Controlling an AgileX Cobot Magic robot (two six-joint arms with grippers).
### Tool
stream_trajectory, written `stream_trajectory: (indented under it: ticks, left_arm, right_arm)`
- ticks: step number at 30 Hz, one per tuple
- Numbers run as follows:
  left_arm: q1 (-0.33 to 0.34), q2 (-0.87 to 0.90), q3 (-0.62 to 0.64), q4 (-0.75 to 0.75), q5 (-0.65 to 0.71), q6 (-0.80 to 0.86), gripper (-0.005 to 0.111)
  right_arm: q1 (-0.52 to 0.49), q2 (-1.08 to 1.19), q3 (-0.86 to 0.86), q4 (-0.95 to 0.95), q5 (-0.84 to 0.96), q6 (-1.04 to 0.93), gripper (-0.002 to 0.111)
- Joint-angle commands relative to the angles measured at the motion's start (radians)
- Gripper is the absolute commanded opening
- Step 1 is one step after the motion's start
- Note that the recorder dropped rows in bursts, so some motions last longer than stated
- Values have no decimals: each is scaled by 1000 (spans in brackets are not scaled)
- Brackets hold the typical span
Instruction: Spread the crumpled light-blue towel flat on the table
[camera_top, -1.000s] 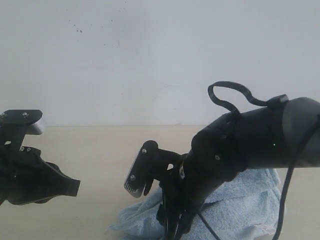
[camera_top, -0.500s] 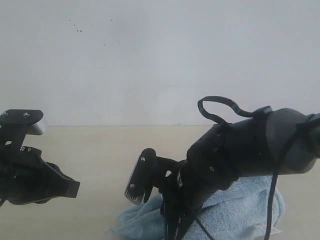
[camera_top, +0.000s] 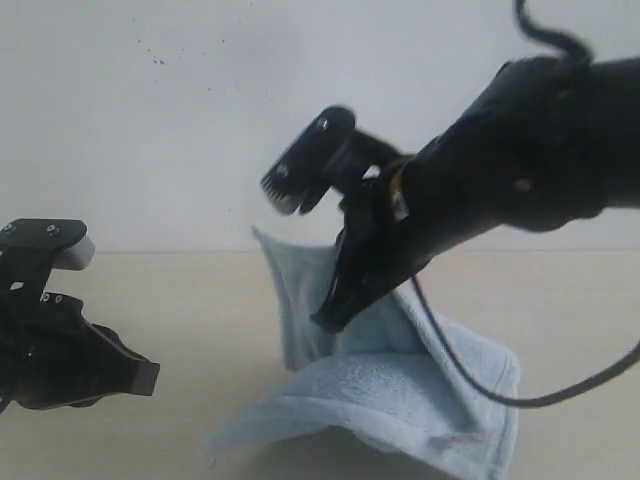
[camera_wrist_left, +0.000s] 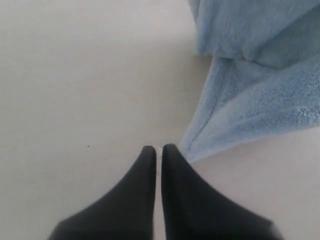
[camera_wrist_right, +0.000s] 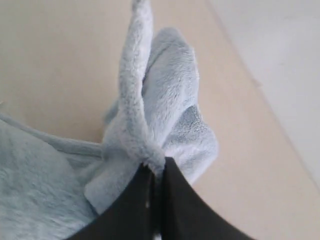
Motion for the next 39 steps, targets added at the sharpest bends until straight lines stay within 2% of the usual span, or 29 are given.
stream_trajectory:
  ticks: [1,8,15,22,25,28,30,31,36,37,39]
  left_arm:
    - [-10,-2,-3,-7,-1,4,4]
    - [-10,-2,-3,-7,4,4,4]
    - [-10,-2,-3,-7,-5,4,4]
    - [-10,0,10,-7,-9,4,4]
    - [-10,9,57,-10,8,35,4]
    - [-10,9,53,-106,-40,85,4]
    - [-10,14,43,-259,-42,223,4]
    - [-12,24,43,-378,-6,348,4]
    - [-81,148,43,-883,347,1083,4]
    - [-89,174,43,-944,443,1224,4]
    - [-91,215,43,-1015,570,1395,4]
  right_arm:
    - [-56,-121,-12,-205,76,201,0]
    - [-233,-169,-12,-295,195,372,0]
    - [-392,-134,6,-280,213,377,0]
    - [-557,-67,51,-291,38,405,0]
    - [-645,4,51,-291,-37,502,0]
    - [-727,64,51,-388,-51,507,0]
    - [-808,66,51,-434,-90,552,0]
    - [-845,66,51,-434,-130,576,0]
    - [-921,98,51,-424,-248,581,0]
    - [-926,109,51,-424,-260,581,0]
    - [-931,130,51,-424,-285,581,4]
